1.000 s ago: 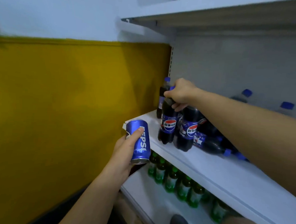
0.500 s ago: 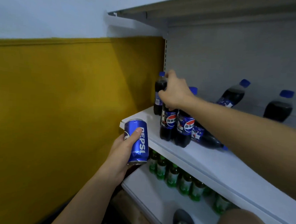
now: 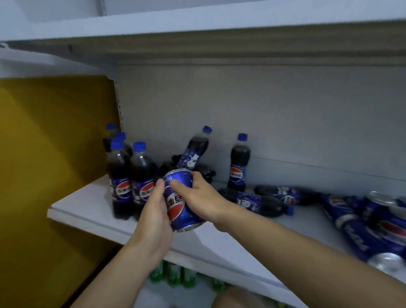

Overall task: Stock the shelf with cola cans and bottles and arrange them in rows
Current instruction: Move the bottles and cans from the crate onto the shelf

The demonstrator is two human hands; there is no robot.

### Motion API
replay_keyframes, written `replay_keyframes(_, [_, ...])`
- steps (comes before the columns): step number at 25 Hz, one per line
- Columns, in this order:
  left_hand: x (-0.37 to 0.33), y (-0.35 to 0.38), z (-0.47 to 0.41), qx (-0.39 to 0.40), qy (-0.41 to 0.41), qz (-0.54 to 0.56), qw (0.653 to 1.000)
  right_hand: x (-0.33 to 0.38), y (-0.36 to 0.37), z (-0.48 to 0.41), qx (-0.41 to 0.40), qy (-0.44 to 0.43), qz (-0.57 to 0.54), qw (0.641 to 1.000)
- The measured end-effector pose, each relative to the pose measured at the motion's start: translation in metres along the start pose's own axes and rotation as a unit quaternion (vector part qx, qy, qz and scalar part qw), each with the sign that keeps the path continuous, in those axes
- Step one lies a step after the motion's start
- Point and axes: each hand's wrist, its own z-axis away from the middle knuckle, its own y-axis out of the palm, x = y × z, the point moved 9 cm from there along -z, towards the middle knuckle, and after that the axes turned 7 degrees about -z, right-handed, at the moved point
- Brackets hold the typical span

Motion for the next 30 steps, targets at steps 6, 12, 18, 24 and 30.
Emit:
replay_keyframes(6, [0.095, 0.146, -0.009, 0.184, -0.093, -0.137, 0.969, -0.061, -0.195, 0.064, -0.205, 0.049, -0.025, 0.977])
replay_keyframes(12, [0.14, 0.163, -0.023, 0.148, -0.122, -0.233, 0.953, -0.101, -0.307, 0.091, -0.272, 0.123, 0.282, 0.912])
replay_keyframes(18, [0.107, 0.112, -0.043, 0.081, -0.069, -0.228, 0.968, -0.139, -0.327, 0.062, -0.316, 0.206, 0.444, 0.813])
replay_keyframes(24, [0.053, 0.074, -0.043, 0.068, 0.061, -0.263, 0.96, -0.085, -0.267, 0.048, -0.329, 0.02, 0.464, 0.822])
replay_keyframes(30, [-0.019, -0.016, -0.004, 0.024, 0.168, -0.322, 0.931, 0.01, -0.067, 0.048, -0.121, -0.284, 0.289, 0.906])
